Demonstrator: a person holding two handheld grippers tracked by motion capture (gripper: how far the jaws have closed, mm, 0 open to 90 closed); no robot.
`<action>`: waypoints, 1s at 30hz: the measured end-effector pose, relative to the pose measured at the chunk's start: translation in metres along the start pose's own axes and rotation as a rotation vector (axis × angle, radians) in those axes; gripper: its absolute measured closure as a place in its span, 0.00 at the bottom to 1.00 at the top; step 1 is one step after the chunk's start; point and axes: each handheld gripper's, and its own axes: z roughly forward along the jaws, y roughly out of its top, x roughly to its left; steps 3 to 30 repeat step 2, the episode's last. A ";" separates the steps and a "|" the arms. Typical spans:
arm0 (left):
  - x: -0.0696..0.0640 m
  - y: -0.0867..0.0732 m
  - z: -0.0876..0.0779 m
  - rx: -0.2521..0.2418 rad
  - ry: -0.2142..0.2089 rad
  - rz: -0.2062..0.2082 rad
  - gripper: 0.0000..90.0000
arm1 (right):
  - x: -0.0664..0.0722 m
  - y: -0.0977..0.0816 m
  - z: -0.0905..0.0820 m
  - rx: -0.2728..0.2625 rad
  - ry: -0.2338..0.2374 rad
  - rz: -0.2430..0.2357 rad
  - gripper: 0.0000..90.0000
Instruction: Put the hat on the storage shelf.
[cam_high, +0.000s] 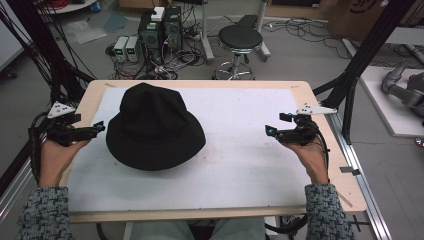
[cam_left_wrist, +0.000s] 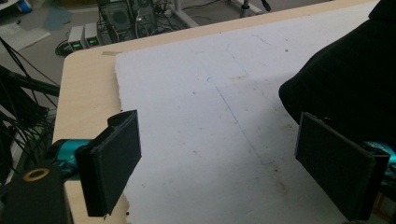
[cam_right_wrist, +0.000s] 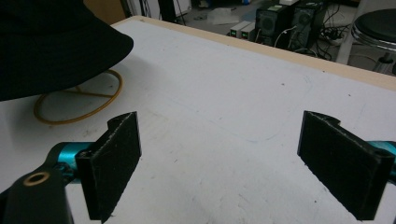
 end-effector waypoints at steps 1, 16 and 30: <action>0.000 0.000 0.000 -0.001 0.000 -0.001 0.16 | 0.000 0.000 -0.001 -0.003 0.000 -0.002 0.15; 0.000 0.000 0.000 0.001 0.000 0.000 0.16 | 0.000 0.000 -0.002 -0.007 0.000 0.001 0.15; 0.000 0.000 0.000 0.001 0.000 0.000 0.16 | 0.000 0.000 -0.002 -0.007 0.000 0.001 0.15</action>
